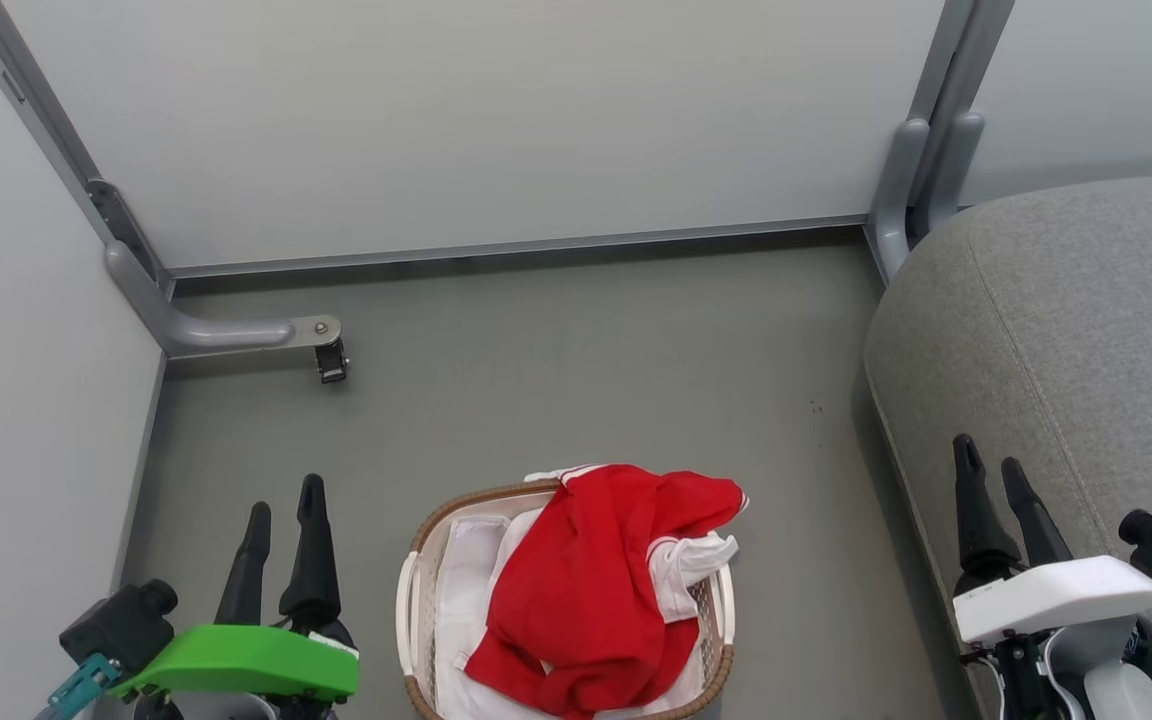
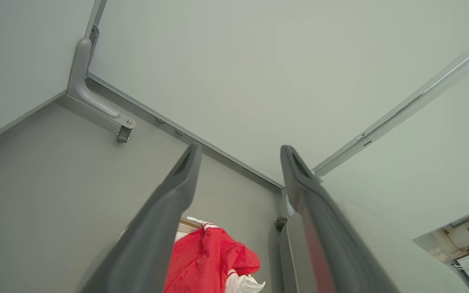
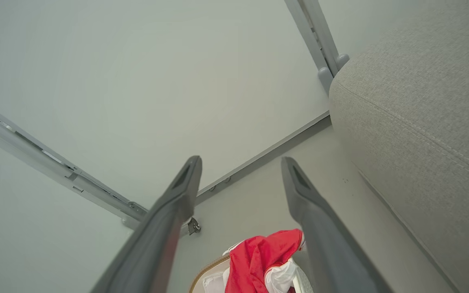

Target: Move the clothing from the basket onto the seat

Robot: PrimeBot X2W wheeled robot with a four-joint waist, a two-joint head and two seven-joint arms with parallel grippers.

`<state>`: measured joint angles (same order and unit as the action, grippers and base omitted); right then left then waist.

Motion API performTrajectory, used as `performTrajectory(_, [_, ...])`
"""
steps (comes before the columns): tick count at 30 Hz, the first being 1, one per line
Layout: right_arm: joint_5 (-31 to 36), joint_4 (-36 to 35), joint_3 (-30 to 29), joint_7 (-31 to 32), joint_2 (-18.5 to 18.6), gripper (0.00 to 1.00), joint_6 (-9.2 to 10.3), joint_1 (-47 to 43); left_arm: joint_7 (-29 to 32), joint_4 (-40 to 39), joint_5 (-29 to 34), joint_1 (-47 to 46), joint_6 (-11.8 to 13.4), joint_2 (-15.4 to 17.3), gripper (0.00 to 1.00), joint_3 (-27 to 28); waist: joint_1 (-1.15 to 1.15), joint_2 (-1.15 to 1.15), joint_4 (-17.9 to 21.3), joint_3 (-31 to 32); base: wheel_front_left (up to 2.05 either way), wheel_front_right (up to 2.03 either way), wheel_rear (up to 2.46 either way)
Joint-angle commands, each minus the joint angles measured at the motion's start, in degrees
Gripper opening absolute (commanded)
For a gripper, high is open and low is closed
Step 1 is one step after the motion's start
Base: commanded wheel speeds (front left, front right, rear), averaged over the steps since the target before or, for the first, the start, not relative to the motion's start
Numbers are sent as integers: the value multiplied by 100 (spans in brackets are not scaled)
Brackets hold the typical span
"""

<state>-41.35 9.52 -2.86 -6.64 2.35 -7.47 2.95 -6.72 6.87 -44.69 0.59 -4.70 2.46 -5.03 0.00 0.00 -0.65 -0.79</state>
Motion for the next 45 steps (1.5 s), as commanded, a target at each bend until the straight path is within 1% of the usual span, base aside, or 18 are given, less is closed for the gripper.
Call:
performTrajectory(1, [203, -36, 28, -71, 38, 100, -2, -10, -64, -48, 208, 24, 19, 38, 100, -34, 0, 0, -6, 9, 0, 0, 0])
performTrajectory(19, [1526, 276, 213, -339, 47, 100, -3, 133, -331, 209, 1157, 110, 138, 47, 100, -263, 0, 0, -44, 56, 0, 0, 0])
performTrajectory(33, [2331, 387, 270, -521, 55, 100, -3, 234, -515, 245, 1712, 153, 222, 50, 100, -410, 0, 0, -82, 58, 0, 0, 0])
performTrajectory(45, [2912, 359, 327, -666, 61, 100, -3, 219, -654, 365, 2152, 205, 241, 54, 100, -528, 0, 0, -97, 53, 0, 0, 0])
